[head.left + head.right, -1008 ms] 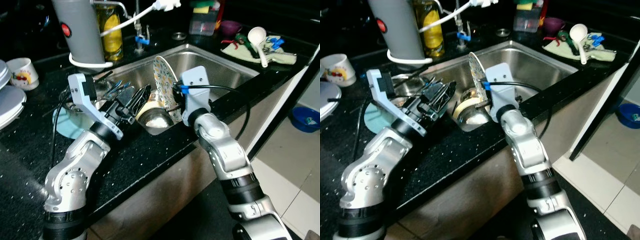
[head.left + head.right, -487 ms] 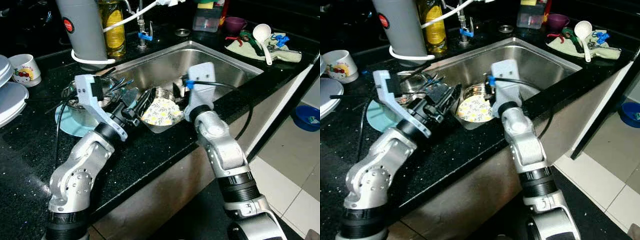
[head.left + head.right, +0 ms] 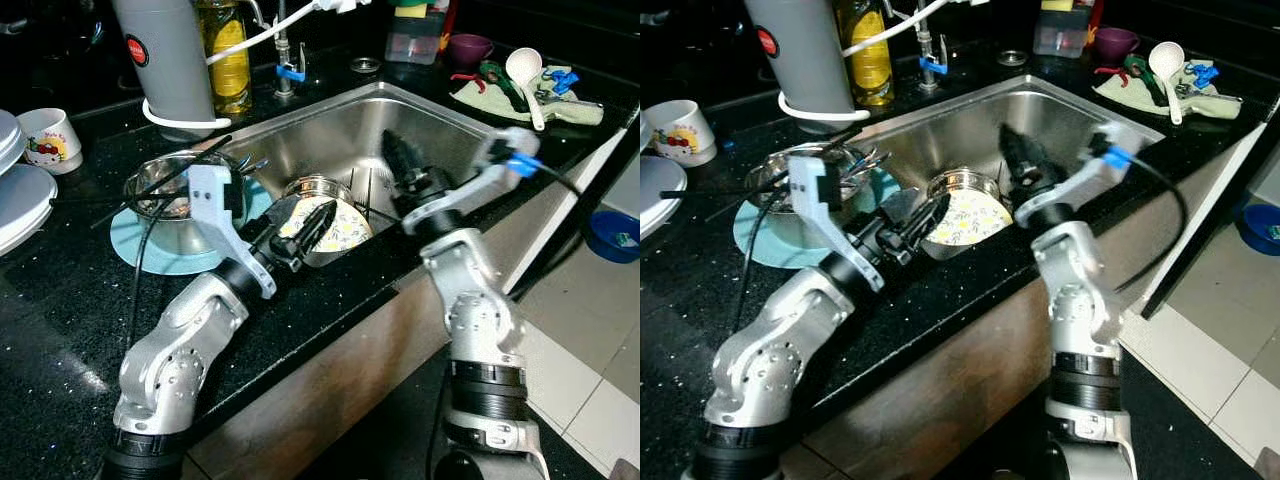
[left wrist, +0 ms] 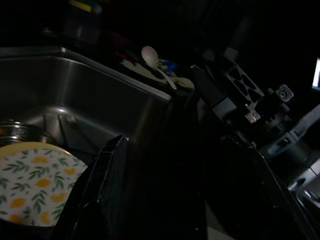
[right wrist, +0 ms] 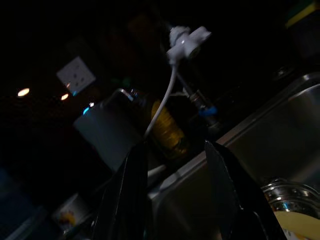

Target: Kitchen organization

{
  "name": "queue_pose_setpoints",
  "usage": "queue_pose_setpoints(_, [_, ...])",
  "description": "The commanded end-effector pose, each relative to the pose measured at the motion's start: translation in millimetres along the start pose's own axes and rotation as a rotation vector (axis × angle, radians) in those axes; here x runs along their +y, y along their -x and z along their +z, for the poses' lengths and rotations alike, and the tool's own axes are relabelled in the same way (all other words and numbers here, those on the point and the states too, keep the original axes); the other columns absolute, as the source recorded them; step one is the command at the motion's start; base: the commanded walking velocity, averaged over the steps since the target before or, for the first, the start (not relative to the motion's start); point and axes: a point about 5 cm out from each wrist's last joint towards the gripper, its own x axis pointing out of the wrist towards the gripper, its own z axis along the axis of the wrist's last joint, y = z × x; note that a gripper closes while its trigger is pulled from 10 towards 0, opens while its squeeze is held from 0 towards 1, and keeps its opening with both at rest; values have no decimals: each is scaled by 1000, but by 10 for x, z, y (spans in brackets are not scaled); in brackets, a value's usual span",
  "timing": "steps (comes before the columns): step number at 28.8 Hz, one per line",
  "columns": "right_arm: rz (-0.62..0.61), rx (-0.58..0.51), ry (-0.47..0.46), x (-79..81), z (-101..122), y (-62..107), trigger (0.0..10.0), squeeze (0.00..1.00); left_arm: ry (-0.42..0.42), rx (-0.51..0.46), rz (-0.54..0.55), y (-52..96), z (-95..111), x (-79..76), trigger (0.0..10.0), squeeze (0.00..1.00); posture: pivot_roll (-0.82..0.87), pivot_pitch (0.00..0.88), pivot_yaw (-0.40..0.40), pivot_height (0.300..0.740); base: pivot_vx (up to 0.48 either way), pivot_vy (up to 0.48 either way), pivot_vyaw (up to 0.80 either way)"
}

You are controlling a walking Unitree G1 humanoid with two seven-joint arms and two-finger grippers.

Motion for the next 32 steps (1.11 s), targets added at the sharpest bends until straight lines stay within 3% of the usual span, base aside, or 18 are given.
queue_pose_setpoints(1, [1,-5,-15,-17,3,2,10000,0,-16,4,-8,-28,-16,-35,10000,0,5,4,-6,740,0,0,0])
queue_pose_setpoints(16, [55,15,-58,23,-30,30,10000,0,-53,7,-7,-58,-29,-40,10000,0,5,5,-7,740,-272,0,0])
queue_pose_setpoints(32, [93,81,-4,-25,-68,83,10000,0,-66,25,-12,-53,-72,-48,10000,0,2,1,-8,740,-389,0,0])
